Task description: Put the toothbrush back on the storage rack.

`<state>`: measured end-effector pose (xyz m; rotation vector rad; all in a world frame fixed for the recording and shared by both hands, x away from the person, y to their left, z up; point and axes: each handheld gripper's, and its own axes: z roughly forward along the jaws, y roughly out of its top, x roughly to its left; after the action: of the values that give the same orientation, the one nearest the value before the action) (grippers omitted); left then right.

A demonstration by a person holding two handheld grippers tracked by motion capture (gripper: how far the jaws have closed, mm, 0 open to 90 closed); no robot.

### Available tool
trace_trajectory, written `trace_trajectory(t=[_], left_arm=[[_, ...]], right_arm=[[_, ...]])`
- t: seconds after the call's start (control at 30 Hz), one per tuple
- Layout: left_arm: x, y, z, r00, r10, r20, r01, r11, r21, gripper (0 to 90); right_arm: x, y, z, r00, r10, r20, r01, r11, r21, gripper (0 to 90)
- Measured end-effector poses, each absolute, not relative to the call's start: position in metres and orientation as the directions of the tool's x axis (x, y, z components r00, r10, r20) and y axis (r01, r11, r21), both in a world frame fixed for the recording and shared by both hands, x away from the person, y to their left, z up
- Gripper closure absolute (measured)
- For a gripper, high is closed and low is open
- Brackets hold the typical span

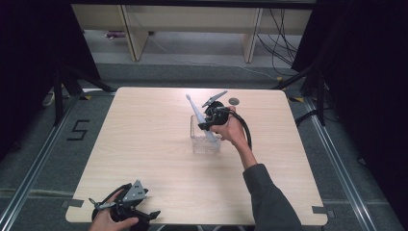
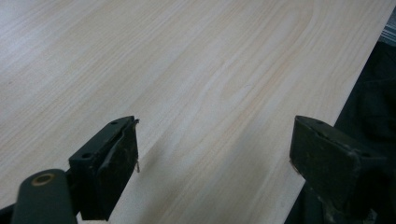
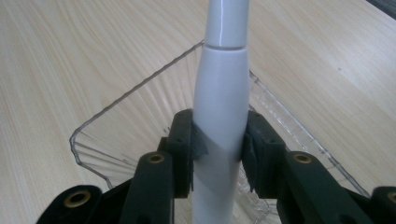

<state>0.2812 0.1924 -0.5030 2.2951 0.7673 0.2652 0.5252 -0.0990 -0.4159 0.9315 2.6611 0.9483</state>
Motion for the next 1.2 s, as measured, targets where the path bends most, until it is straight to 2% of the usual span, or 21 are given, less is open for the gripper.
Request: trace_trajectory(t=[0.07,0.13,0.3,0.47,0.6,0.63,0.77,0.93,1.2], left_arm=[[0.281,0.192,-0.503,0.804,0.594,-0.023,0.453,-0.586,0.672,14.8],[0.281,0.192,-0.503,0.803,0.595,-0.025,0.454,-0.585,0.672,14.8],[0.281,0.192,-0.503,0.803,0.596,-0.024,0.454,-0.584,0.673,14.8],[0.281,0.192,-0.503,0.804,0.594,-0.024,0.452,-0.585,0.673,14.8],[0.281,0.192,-0.503,0.804,0.594,-0.024,0.453,-0.585,0.673,14.8],[0.281,0.192,-0.503,0.805,0.593,-0.024,0.452,-0.586,0.673,14.8],[0.281,0.192,-0.503,0.804,0.594,-0.024,0.452,-0.586,0.673,14.8],[0.281,0.192,-0.503,0.804,0.595,-0.024,0.452,-0.584,0.674,14.8],[0.281,0.192,-0.502,0.804,0.595,-0.024,0.452,-0.584,0.675,14.8]], right_arm=[[0.527,-0.100,-0.417,-0.812,0.584,0.019,0.463,0.624,0.630,66.8],[0.526,-0.098,-0.419,-0.795,0.606,0.039,0.493,0.607,0.624,66.8],[0.527,-0.096,-0.420,-0.816,0.578,0.018,0.469,0.641,0.608,66.8],[0.527,-0.094,-0.422,-0.798,0.602,0.038,0.506,0.633,0.586,66.7],[0.527,-0.091,-0.422,-0.797,0.603,0.029,0.507,0.643,0.574,66.7],[0.529,-0.091,-0.423,-0.814,0.581,0.013,0.478,0.657,0.583,66.7],[0.529,-0.088,-0.423,-0.788,0.615,0.029,0.522,0.641,0.563,66.6],[0.532,-0.085,-0.425,-0.815,0.580,0.002,0.479,0.672,0.564,66.6],[0.529,-0.083,-0.425,-0.801,0.598,0.016,0.503,0.659,0.560,65.5]])
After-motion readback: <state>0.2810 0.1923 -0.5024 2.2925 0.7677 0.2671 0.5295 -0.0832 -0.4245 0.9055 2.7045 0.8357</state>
